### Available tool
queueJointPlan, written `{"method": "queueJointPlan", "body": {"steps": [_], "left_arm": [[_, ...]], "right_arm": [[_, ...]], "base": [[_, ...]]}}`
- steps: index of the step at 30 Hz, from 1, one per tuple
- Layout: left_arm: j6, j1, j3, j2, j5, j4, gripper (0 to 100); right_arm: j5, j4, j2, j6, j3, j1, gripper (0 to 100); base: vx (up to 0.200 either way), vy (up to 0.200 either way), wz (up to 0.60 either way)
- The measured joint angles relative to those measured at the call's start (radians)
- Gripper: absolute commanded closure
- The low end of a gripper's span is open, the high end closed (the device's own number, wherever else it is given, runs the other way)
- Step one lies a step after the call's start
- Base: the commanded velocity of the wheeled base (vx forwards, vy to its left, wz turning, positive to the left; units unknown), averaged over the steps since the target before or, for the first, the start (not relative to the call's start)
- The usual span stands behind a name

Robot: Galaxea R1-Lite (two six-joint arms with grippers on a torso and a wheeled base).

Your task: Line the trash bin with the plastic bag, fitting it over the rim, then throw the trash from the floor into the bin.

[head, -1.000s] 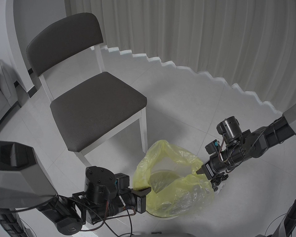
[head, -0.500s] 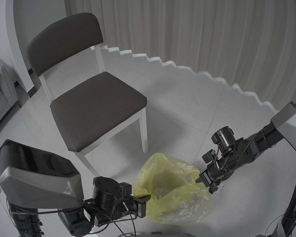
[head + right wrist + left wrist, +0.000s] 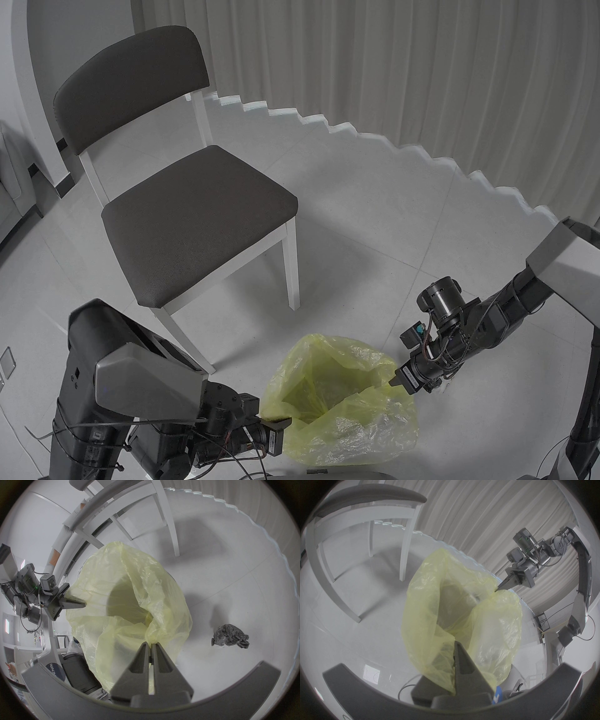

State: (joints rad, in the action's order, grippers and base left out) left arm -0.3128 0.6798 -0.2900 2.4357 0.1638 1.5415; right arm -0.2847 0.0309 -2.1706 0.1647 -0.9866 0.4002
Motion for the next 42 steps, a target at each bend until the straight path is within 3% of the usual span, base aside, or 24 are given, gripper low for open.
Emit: {"method": "queueJointPlan", "body": {"steps": [13,14,22,30,36,42], "left_arm": [[0.043,-0.017,-0.052,0.094,-0.012,0.006,100],[0.045,-0.02,-0.059,0.096,-0.013,0.006,100],[0.088,-0.046,-0.049,0.087,-0.031,0.01,100],[0.107,-0.04,-0.064,0.074,-0.043,0.011,100],[0.107,-0.039,-0.086,0.084,-0.044,0.011,100],[0.107,-0.03,-0.089,0.089,-0.061,0.011,100]], "right_arm": [[0.005,0.11,-0.103,-0.003,-0.001,-0.008,100],[0.005,0.116,-0.108,-0.003,0.001,-0.01,0],[0.01,0.12,-0.1,0.01,0.054,-0.023,0],[0.009,0.115,-0.007,0.079,0.098,-0.079,0],[0.008,0.112,0.029,0.074,0.013,-0.089,0],[0.006,0.11,-0.009,0.061,-0.116,-0.041,0]], "base": [[0.0,0.0,0.0],[0.0,0.0,0.0],[0.0,0.0,0.0],[0.0,0.0,0.0],[0.0,0.0,0.0],[0.0,0.0,0.0]]}}
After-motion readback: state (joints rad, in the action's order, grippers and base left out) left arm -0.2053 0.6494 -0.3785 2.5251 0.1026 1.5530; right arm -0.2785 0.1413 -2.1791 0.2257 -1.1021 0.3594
